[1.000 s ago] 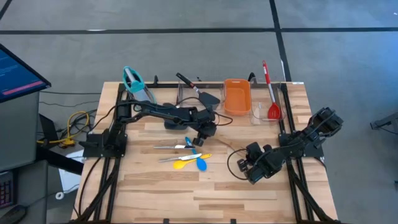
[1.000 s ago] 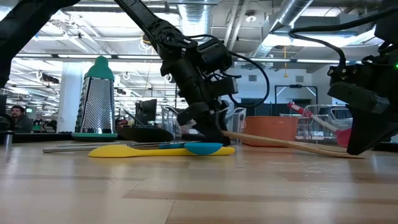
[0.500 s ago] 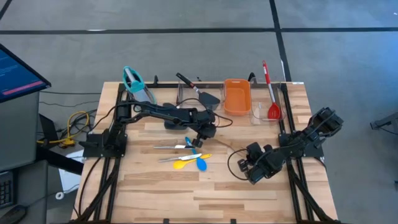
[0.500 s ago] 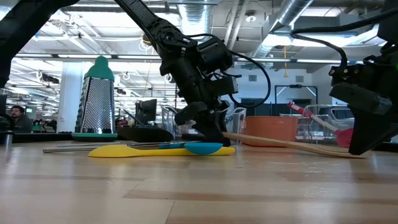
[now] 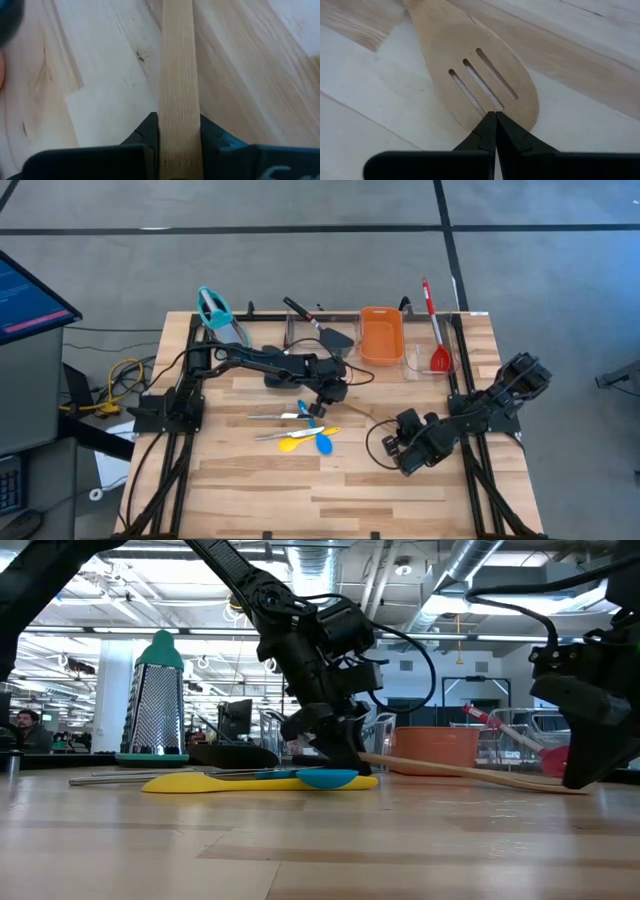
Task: Pick & Place Kitchen Items
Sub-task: Put the wooden spatula in the right transparent bin
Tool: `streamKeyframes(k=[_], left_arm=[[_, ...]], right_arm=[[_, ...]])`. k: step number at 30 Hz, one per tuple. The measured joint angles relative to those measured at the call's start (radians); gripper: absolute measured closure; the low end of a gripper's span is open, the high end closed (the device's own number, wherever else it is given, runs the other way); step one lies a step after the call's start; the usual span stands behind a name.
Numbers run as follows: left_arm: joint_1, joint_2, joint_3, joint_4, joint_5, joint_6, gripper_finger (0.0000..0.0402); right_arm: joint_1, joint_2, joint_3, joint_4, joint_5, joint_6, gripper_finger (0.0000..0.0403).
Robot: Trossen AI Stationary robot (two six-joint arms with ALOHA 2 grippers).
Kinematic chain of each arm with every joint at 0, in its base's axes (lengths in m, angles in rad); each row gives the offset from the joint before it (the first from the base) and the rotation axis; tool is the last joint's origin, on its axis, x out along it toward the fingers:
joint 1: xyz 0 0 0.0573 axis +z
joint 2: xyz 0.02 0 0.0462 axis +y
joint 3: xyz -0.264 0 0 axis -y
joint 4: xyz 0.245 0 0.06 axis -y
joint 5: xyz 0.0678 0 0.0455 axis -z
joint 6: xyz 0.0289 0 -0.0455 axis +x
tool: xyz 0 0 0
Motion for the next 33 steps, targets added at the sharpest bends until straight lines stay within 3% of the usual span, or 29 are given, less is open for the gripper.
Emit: streamKeyframes(k=[9, 15, 23, 33], left_arm=[[0.003, -0.004, 0.006, 0.023, -0.084, -0.027, 0.0354], [0.006, -0.004, 0.006, 0.019, -0.113, -0.027, 0.0354], [0.006, -0.035, 0.003, 0.025, -0.113, -0.052, 0.0354], [-0.007, -0.252, 0.003, 0.098, -0.193, -0.058, 0.0354]], right_arm=[[0.000, 0.004, 0.154, -0.159, -0.024, -0.108, 0.0400], [0.012, 0.003, 0.308, -0.344, 0.013, -0.189, 0.0369], [0.123, 0.001, 0.463, -0.677, 0.261, 0.008, 0.0365], [0.308, 0.000, 0.408, -0.673, 0.504, 0.303, 0.0401]])
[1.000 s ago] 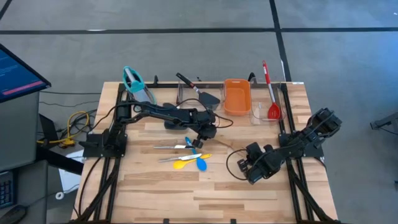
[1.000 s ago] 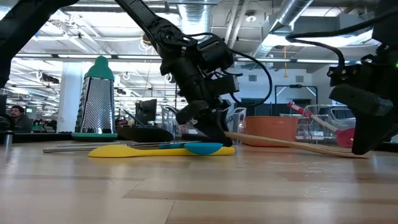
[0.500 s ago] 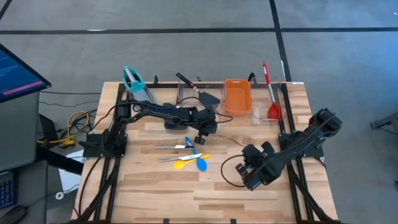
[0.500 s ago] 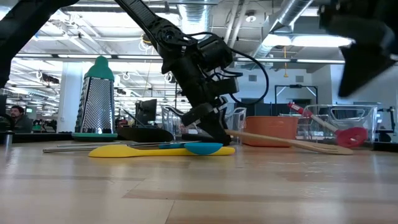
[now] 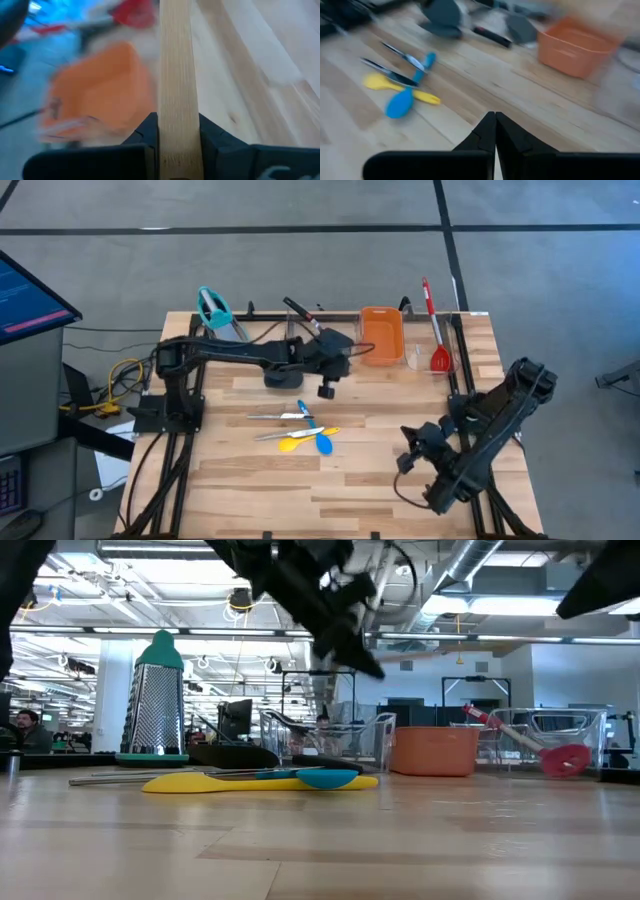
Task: Pick & Place Kitchen Items
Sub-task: Put the wooden spatula in the right transparent bin
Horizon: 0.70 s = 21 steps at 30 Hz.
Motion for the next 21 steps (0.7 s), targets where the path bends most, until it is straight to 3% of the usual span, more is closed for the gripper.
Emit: streamKeyframes(k=[3, 7, 13, 21], left_arm=[[-0.019, -0.048, -0.024, 0.062, -0.054, 0.000, 0.0354], [-0.033, -0.122, -0.121, 0.144, -0.110, 0.004, 0.0354], [0.003, -0.283, -0.332, 0.200, -0.124, -0.039, 0.0354], [0.014, -0.480, -0.569, 0.329, -0.085, -0.112, 0.0354]], right_arm=[[0.002, 0.000, -0.054, 0.102, 0.094, -0.010, 0.0401], [-0.021, 0.000, -0.148, 0.249, 0.130, -0.022, 0.0399], [-0.039, 0.001, -0.282, 0.441, 0.202, -0.024, 0.0401], [-0.132, 0.001, -0.394, 0.721, 0.433, -0.140, 0.0402]])
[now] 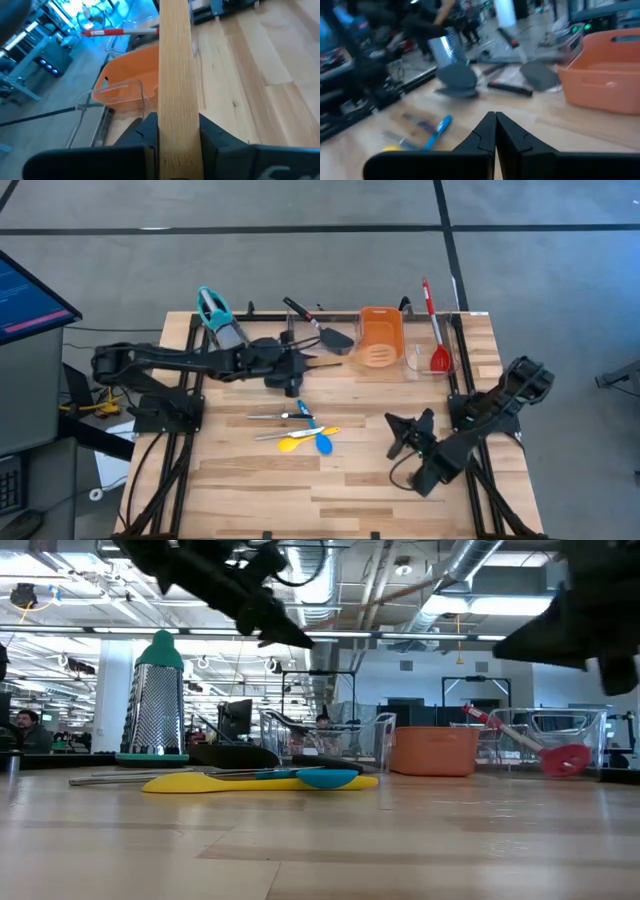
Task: Pick & Place Kitchen Items
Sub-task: Put the wooden spatula in the right transparent bin
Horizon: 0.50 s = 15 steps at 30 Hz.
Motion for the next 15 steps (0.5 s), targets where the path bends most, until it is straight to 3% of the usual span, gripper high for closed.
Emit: streamKeyframes(k=[7, 10, 15], left_arm=[[-0.001, -0.040, -0.043, 0.064, 0.000, -0.001, 0.0354], [-0.003, -0.040, -0.043, 0.070, 0.000, -0.001, 0.0354], [-0.003, -0.040, -0.043, 0.086, 0.017, -0.022, 0.0354]], right_arm=[[-0.100, 0.000, -0.017, 0.128, 0.036, -0.020, 0.0401], [-0.146, 0.000, -0.017, 0.259, 0.107, -0.086, 0.0397], [-0.233, 0.000, -0.016, 0.409, 0.111, -0.193, 0.0378]])
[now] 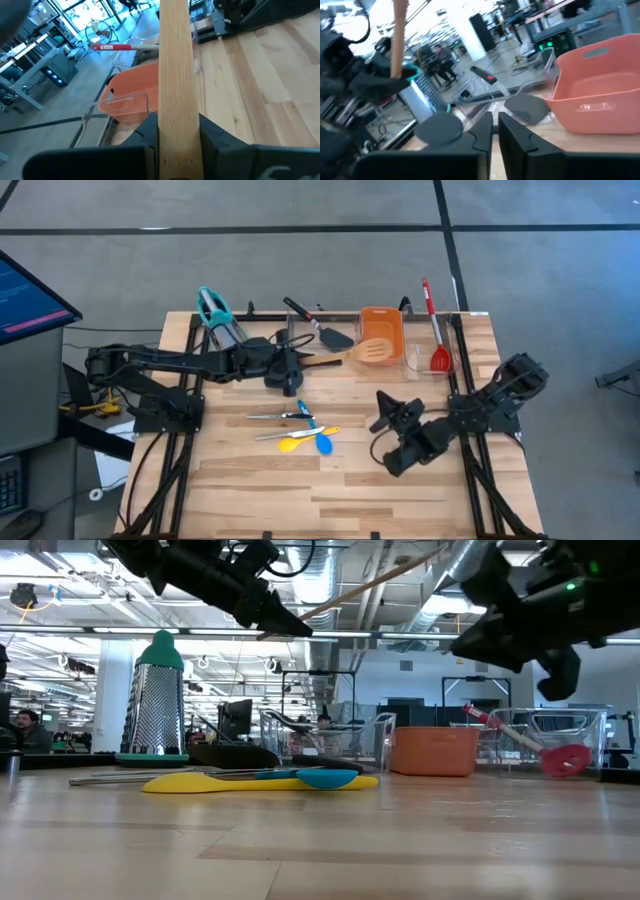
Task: Pick & Place Kitchen Items
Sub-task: Put the wooden spatula in the right transparent bin
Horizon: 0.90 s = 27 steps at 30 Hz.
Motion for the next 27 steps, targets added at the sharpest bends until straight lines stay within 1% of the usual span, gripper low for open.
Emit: streamKeyframes(k=[4, 8, 11, 14, 17, 19, 21, 24, 27], left_arm=[[0.000, 0.000, 0.000, 0.003, 0.000, 0.000, 0.0354], [0.000, 0.001, 0.000, 0.007, 0.001, 0.004, 0.0354], [0.000, 0.001, 0.000, 0.007, 0.001, 0.004, 0.0354], [0.000, 0.002, 0.000, 0.008, 0.001, 0.005, 0.0354], [0.000, 0.002, 0.000, 0.013, 0.001, 0.005, 0.0354], [0.000, 0.002, 0.000, 0.015, 0.001, 0.006, 0.0354], [0.000, 0.002, 0.000, 0.014, 0.001, 0.006, 0.0354], [0.000, 0.002, 0.000, 0.014, 0.001, 0.006, 0.0354], [0.000, 0.002, 0.000, 0.014, 0.001, 0.006, 0.0354]], right_arm=[[-0.043, 0.000, 0.014, 0.032, 0.000, -0.006, 0.0336], [-0.070, 0.000, 0.045, 0.038, 0.000, -0.022, 0.0276], [-0.085, 0.000, 0.080, 0.048, 0.000, -0.100, 0.0232], [-0.095, 0.000, 0.131, 0.050, 0.000, -0.210, 0.0207], [-0.104, 0.000, 0.191, 0.050, 0.000, -0.341, 0.0202], [-0.110, 0.000, 0.226, 0.049, -0.007, -0.430, 0.0207], [-0.118, 0.000, 0.253, 0.051, -0.037, -0.502, 0.0217], [-0.132, 0.000, 0.266, 0.049, -0.100, -0.530, 0.0236], [-0.141, 0.000, 0.266, 0.044, -0.128, -0.530, 0.0252]])
